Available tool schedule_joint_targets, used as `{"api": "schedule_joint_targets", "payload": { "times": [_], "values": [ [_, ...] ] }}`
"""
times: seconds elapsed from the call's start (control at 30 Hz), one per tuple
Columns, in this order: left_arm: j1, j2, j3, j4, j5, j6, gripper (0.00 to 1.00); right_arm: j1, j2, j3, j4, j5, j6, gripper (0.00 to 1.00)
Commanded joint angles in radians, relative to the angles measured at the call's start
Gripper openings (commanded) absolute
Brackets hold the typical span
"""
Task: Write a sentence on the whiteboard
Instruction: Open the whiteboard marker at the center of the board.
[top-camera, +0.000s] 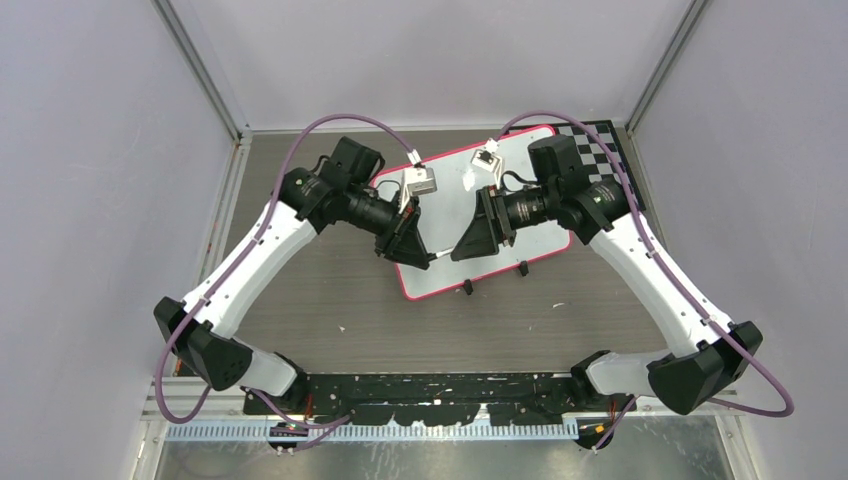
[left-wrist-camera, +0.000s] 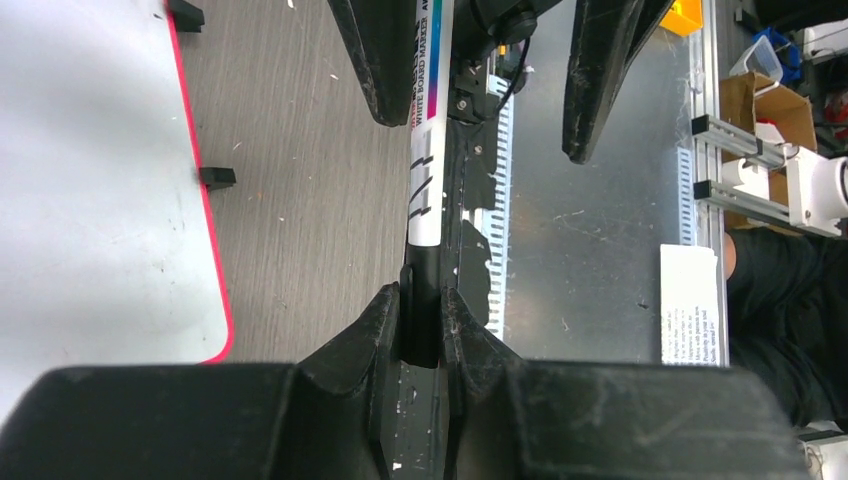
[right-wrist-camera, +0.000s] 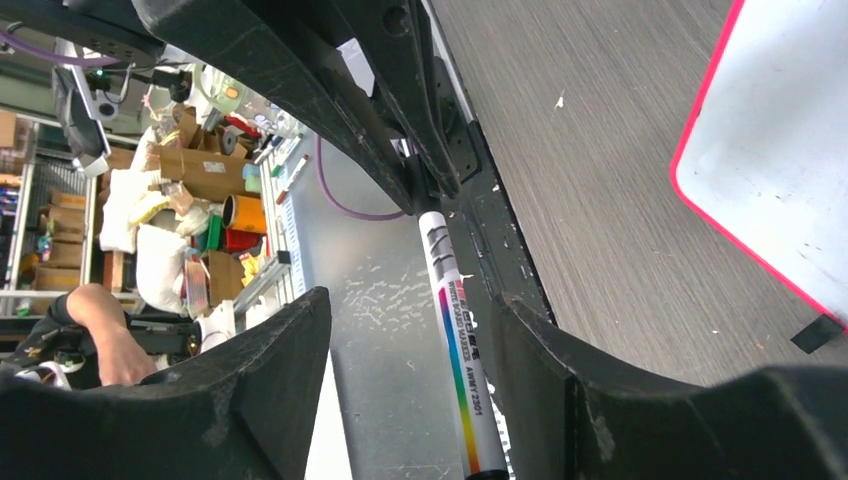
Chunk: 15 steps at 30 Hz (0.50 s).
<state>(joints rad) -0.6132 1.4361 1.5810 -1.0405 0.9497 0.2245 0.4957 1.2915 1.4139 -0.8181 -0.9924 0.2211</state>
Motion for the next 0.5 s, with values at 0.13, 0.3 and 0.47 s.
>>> {"api": "schedule_joint_targets", "payload": {
  "times": [0.13, 0.3, 0.47],
  "values": [
    [-0.036, 0.003, 0.044, -0.035, -0.032, 0.064, 0.00, 0.011, 0.047, 0.012, 0.023, -0.149, 0.028, 0.62],
    [-0.036, 0.013, 0.053, -0.025, -0.041, 0.049, 0.00, 0.024, 0.069, 0.040, -0.047, -0.108, -0.023, 0.55],
    [-0.036, 0.012, 0.045, -0.012, -0.042, 0.040, 0.00, 0.036, 0.058, 0.031, -0.045, -0.090, -0.026, 0.53]
  ]
}}
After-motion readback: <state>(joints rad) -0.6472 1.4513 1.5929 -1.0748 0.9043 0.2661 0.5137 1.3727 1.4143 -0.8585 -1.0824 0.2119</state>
